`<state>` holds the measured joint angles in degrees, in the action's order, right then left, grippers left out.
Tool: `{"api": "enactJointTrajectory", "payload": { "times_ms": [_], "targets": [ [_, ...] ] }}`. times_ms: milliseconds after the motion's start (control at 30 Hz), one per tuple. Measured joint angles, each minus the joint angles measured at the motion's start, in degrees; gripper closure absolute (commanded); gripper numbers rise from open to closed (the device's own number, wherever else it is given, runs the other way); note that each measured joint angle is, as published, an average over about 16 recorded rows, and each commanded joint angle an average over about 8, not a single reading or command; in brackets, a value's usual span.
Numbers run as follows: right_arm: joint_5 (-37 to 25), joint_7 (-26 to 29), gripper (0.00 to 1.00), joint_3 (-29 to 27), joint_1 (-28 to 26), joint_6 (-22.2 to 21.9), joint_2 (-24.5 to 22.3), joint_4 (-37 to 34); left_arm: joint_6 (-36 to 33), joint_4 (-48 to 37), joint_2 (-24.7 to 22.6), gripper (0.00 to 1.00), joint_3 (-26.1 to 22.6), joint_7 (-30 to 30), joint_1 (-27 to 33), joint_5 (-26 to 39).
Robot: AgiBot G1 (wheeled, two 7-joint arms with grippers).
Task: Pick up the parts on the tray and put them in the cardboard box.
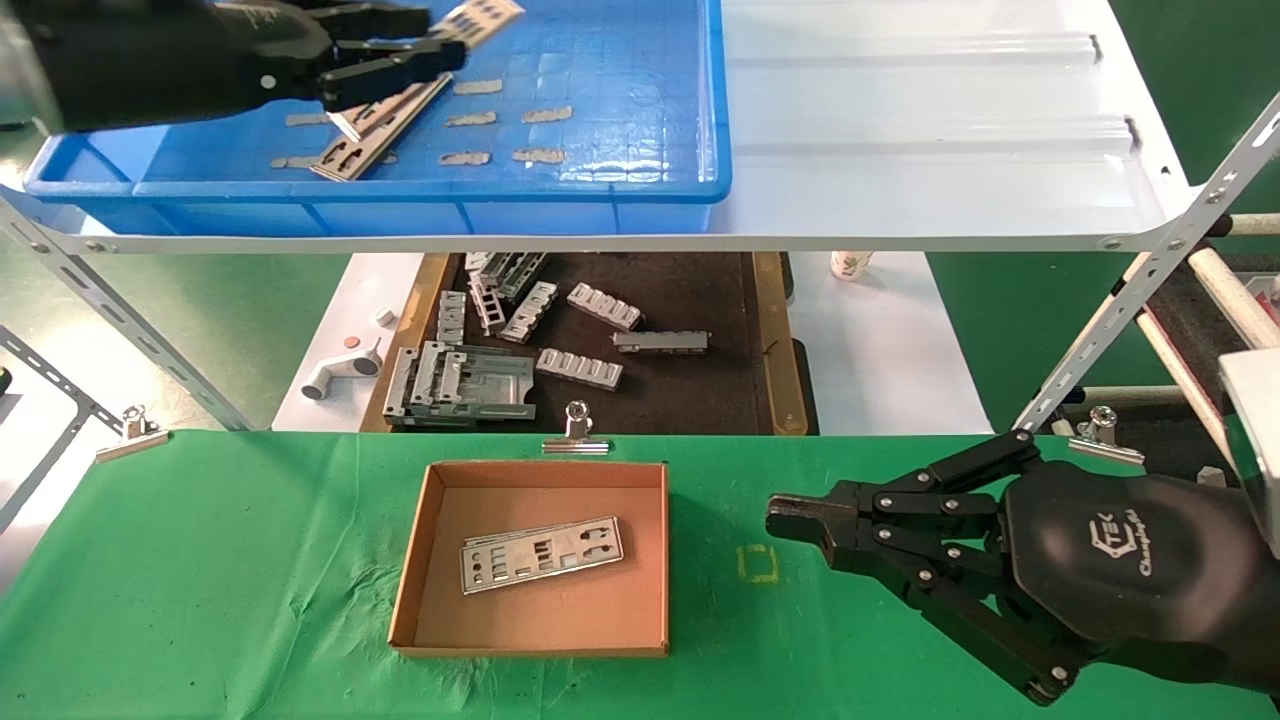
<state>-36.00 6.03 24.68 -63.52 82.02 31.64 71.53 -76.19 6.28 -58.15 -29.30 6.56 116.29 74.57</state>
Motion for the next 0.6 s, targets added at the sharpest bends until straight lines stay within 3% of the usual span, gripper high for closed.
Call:
{"api": "enactJointTrajectory", "payload": {
  "times_ms": [267, 600],
  "targets": [
    [0.0, 0.0, 1.0, 0.0, 0.0, 0.0, 0.0, 0.0, -13.3, 7.8, 2.8, 1.0, -2.3, 6.1, -1.7, -1.8],
    [0.0, 0.0, 1.0, 0.0, 0.0, 0.0, 0.0, 0.0, -15.1, 25.3, 6.9, 1.0, -10.9, 8.2, -10.6, -7.6]
  ]
}}
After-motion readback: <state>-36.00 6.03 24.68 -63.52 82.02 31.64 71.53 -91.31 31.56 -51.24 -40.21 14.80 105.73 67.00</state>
